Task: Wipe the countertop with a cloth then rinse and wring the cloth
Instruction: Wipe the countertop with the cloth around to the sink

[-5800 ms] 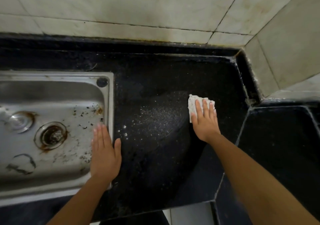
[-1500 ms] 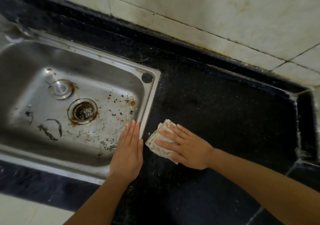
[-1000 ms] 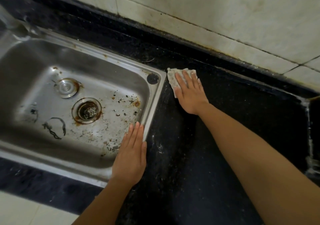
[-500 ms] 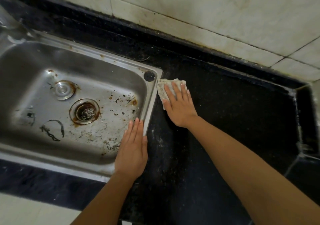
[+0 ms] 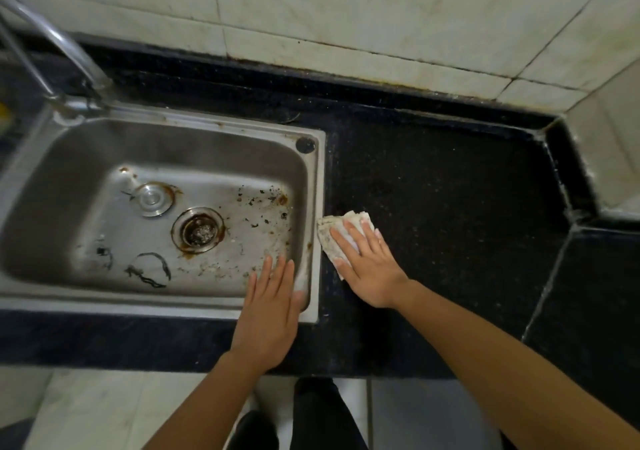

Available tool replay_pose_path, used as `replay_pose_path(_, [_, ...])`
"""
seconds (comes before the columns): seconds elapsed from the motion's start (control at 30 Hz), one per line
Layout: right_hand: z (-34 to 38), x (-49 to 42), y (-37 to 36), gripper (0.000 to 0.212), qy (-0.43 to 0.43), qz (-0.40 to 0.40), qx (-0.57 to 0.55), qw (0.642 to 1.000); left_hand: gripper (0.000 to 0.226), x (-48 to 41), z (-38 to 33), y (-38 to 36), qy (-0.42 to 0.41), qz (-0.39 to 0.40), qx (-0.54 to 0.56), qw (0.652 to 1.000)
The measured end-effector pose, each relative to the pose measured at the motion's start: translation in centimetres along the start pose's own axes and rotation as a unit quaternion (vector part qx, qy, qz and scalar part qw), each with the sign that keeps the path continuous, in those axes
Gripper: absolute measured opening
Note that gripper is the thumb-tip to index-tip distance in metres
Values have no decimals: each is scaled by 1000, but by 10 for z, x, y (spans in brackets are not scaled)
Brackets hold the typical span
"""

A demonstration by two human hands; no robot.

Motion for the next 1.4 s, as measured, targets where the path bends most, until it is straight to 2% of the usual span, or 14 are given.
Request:
replay_pose_path(0.23, [37, 56, -22, 54, -54, -11, 3, 998, 85, 20, 13, -3, -54, 34, -64, 996])
replay_pose_path(0.33, [50, 80, -31, 56, -67, -11, 0, 998, 82, 17, 13, -2, -48, 53, -59, 996])
replay_pose_path(0.47, [56, 107, -38, 58, -43, -7, 20, 999, 61, 15, 14, 0, -43, 76, -63, 994])
replay_pose_path(0.63, [37, 100, -30, 58, -14, -11, 47, 999, 72, 14, 13, 2, -48, 82, -61, 994])
replay_pose_path(0.87, [-3, 25, -7, 55, -194, -28, -15, 980, 79, 15, 13, 1, -53, 70, -70, 994])
replay_pose_path(1.03, [-17, -25, 7, 57, -253, -31, -38, 966, 98, 16, 13, 1, -64, 72, -72, 993])
replay_pose_path(1.1, [-14, -36, 8, 58, -269, -40, -42, 961, 99, 17, 13, 2, -63, 71, -70, 993])
replay_pose_path(1.17, [-3, -34, 4, 58, -254, -47, -42, 965, 91, 17, 12, 2, -59, 73, -72, 993])
replay_pose_path(1.3, [26, 8, -19, 58, -154, -58, -9, 986, 85, 16, 12, 0, -48, 87, -85, 991])
replay_pose_path(1.4, [48, 53, -35, 64, -140, -57, -13, 988, 69, 14, 11, 1, -30, 107, -84, 990])
Point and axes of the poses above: each hand's wrist, its own x-axis away from the middle knuckle, its own y-axis out of the back of the hand, z = x × y, the point moved 2 cm from there along -x, towards the middle knuckle, and after that the axes turned 12 degrees about -z, right-handed, at the moved point
